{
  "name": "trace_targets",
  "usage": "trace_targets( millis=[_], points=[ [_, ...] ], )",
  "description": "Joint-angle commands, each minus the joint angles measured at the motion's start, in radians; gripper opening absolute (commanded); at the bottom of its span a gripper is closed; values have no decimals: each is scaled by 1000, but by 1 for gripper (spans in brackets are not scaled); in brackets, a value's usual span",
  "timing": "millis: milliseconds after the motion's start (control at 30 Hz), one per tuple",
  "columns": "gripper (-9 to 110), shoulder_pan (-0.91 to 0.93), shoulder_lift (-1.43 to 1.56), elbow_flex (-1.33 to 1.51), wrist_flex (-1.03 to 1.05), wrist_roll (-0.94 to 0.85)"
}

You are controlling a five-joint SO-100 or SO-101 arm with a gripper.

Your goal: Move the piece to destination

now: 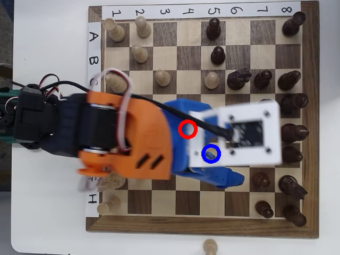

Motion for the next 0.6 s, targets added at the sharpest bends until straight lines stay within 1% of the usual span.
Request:
trace_targets(
  millis=[0, 133, 267, 400, 467, 567],
  points=[
    [17, 28, 302, -321, 52, -301],
    [15, 20, 434, -268, 61, -417],
    [16, 0, 617, -83, 58, -491],
    [16, -6, 874, 287, -48, -541],
    [15, 17, 1023, 522, -164, -575],
    [9, 87, 1230, 848, -345, -643]
  ],
)
